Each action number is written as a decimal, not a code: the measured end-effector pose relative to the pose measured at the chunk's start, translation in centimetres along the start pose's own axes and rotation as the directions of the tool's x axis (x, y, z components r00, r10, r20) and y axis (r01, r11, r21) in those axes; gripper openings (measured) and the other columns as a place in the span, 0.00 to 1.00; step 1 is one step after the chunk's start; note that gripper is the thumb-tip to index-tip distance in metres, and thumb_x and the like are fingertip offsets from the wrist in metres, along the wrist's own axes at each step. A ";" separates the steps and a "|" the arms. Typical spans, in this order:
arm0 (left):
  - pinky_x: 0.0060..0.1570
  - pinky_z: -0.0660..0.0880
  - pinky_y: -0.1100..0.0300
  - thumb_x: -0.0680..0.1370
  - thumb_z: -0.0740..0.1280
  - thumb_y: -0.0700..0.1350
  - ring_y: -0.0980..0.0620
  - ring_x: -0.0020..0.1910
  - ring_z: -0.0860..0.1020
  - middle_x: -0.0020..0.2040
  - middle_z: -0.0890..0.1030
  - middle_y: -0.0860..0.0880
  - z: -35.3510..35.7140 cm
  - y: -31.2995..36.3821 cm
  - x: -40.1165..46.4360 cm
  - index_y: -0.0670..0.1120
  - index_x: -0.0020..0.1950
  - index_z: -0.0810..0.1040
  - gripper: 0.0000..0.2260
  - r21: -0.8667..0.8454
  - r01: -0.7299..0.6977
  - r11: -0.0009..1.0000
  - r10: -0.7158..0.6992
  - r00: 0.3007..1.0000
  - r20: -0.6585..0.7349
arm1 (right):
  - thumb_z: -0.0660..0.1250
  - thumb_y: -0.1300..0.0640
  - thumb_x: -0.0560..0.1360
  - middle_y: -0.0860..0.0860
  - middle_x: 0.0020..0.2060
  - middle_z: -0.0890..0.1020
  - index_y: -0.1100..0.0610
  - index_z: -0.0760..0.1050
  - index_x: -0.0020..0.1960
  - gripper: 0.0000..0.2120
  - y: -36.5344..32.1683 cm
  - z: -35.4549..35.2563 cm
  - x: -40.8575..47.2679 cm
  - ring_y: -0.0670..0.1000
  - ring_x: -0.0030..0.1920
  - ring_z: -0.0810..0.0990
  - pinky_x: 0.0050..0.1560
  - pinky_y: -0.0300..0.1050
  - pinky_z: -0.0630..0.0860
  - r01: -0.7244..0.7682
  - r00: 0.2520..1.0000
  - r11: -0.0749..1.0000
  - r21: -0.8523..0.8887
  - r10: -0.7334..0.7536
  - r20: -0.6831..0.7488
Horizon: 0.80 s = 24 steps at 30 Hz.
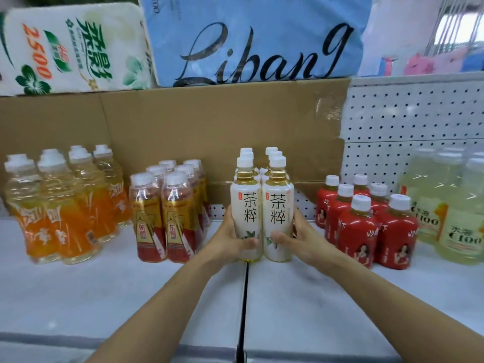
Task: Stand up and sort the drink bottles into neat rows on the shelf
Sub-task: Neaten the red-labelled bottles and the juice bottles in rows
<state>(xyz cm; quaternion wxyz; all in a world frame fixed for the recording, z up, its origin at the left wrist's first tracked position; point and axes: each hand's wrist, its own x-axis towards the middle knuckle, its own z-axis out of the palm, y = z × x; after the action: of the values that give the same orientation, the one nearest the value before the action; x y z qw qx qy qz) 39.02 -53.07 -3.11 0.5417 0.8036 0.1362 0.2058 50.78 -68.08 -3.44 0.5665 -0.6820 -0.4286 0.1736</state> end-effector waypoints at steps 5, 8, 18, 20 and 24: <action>0.42 0.77 0.71 0.72 0.73 0.29 0.63 0.57 0.76 0.62 0.77 0.54 -0.1 -1.1 0.9 0.50 0.75 0.57 0.39 -0.065 0.004 0.998 -0.003 1.000 0.023 | 0.69 0.62 0.76 0.45 0.67 0.73 0.49 0.55 0.76 0.35 0.7 -0.1 0.5 0.45 0.67 0.72 0.65 0.44 0.73 -0.022 1.000 1.000 -0.011 0.022 -0.002; 0.45 0.78 0.68 0.72 0.72 0.29 0.60 0.59 0.78 0.64 0.77 0.52 -0.2 -1.4 1.2 0.50 0.76 0.56 0.40 -0.081 -0.010 0.997 0.013 0.999 0.043 | 0.69 0.62 0.76 0.46 0.67 0.74 0.51 0.55 0.76 0.34 0.7 0.1 0.4 0.45 0.66 0.73 0.67 0.49 0.73 -0.034 0.999 0.999 -0.015 0.033 -0.017; 0.67 0.71 0.50 0.70 0.78 0.42 0.50 0.73 0.64 0.72 0.64 0.52 1.1 0.7 -0.9 0.54 0.76 0.53 0.44 0.203 -0.084 0.976 0.133 0.962 -0.240 | 0.69 0.58 0.77 0.39 0.65 0.70 0.49 0.60 0.73 0.29 -1.5 0.1 -2.5 0.44 0.66 0.70 0.59 0.39 0.75 -0.040 0.997 0.989 -0.146 0.030 -0.069; 0.70 0.68 0.47 0.72 0.75 0.42 0.51 0.72 0.63 0.69 0.62 0.54 1.5 1.6 -2.0 0.47 0.77 0.57 0.39 0.404 -0.264 0.876 0.418 0.834 -0.360 | 0.69 0.55 0.77 0.37 0.66 0.68 0.47 0.61 0.74 0.29 -1.9 -0.6 -4.1 0.43 0.67 0.68 0.66 0.46 0.71 -0.044 0.996 0.967 -0.252 0.021 -0.092; 0.57 0.76 0.63 0.74 0.71 0.42 0.55 0.62 0.72 0.64 0.68 0.52 4.4 5.2 -3.6 0.47 0.71 0.65 0.27 0.512 -0.638 0.575 0.791 0.595 -0.146 | 0.69 0.55 0.76 0.43 0.63 0.77 0.50 0.73 0.67 0.20 -2.1 -2.6 -6.7 0.40 0.60 0.75 0.59 0.39 0.76 0.066 0.966 0.920 -0.386 -0.156 -0.206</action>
<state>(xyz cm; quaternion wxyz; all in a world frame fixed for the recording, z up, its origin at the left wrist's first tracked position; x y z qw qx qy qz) 37.95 -60.16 -0.43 0.1934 0.8289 -0.0704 0.5202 48.00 -74.96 -2.38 0.4804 -0.7679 -0.4230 -0.0254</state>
